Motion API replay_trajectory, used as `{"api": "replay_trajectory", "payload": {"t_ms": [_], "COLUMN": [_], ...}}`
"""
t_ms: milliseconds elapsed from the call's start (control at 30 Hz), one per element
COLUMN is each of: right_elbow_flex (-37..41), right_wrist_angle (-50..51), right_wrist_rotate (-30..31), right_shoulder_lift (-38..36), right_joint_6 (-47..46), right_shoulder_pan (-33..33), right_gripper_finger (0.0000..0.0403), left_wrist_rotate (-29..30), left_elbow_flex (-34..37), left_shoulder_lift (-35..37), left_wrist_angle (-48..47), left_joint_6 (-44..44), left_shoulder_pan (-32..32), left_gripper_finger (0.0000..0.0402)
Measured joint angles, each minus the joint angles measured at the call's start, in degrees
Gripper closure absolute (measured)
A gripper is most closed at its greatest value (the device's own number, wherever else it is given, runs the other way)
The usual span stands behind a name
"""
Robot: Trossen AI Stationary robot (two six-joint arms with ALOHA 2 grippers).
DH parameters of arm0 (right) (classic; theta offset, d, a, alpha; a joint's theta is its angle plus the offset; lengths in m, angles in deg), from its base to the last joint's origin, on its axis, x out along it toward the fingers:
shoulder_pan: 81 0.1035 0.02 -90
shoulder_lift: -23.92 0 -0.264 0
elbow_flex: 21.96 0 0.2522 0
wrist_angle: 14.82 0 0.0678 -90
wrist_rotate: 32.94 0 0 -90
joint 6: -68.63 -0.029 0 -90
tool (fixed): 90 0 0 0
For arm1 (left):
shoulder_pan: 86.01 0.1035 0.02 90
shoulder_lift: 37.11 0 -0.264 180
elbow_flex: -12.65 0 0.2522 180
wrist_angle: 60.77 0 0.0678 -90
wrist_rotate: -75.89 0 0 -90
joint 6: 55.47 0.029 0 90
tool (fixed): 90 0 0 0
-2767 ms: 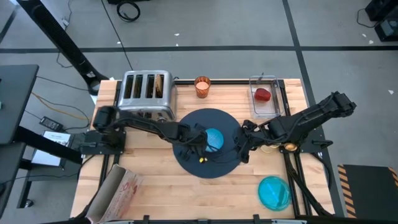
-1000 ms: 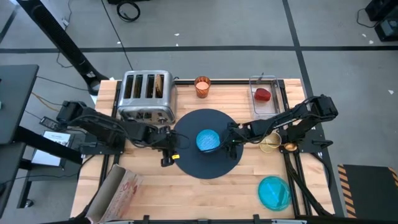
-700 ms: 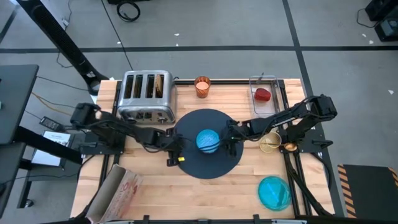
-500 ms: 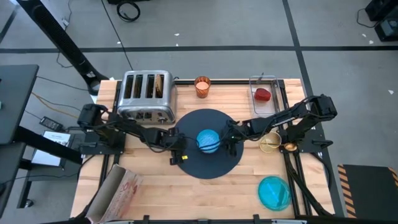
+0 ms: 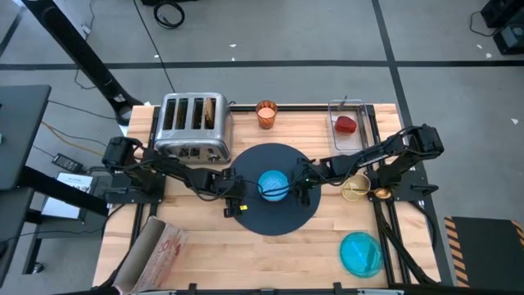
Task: Arrange a breakfast setting
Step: Put the blue bowl on the blue table mat, then pour the cereal from the cereal box into the blue bowl
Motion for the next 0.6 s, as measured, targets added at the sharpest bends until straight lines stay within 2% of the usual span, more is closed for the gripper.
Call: {"api": "replay_trajectory", "payload": {"t_ms": [133, 300, 500, 600], "right_elbow_flex": [-0.9, -5.5, -9.2, -9.2], "right_wrist_angle": [2.6, 13.2, 19.9, 20.9], "right_wrist_rotate": [0.2, 0.3, 3.9, 7.7], "right_shoulder_lift": [-1.2, -5.3, -12.7, -15.9], "right_joint_6": [0.0, 0.9, -2.5, -7.2], "right_shoulder_pan": [0.0, 0.1, 1.3, 2.9], "right_gripper_finger": [0.0167, 0.0167, 0.0167, 0.0167], "left_wrist_rotate": [-0.1, -1.3, -1.3, -2.8], "left_elbow_flex": [0.1, -1.3, -10.4, -17.0], "left_shoulder_lift": [0.5, 3.8, 9.6, 12.3], "left_wrist_angle": [-0.4, -4.1, -13.7, -21.2], "left_joint_6": [-0.1, -1.1, -3.8, -11.4], "left_shoulder_pan": [0.0, 0.0, 0.0, 0.0], "left_gripper_finger": [0.0269, 0.0269, 0.0269, 0.0269]}}
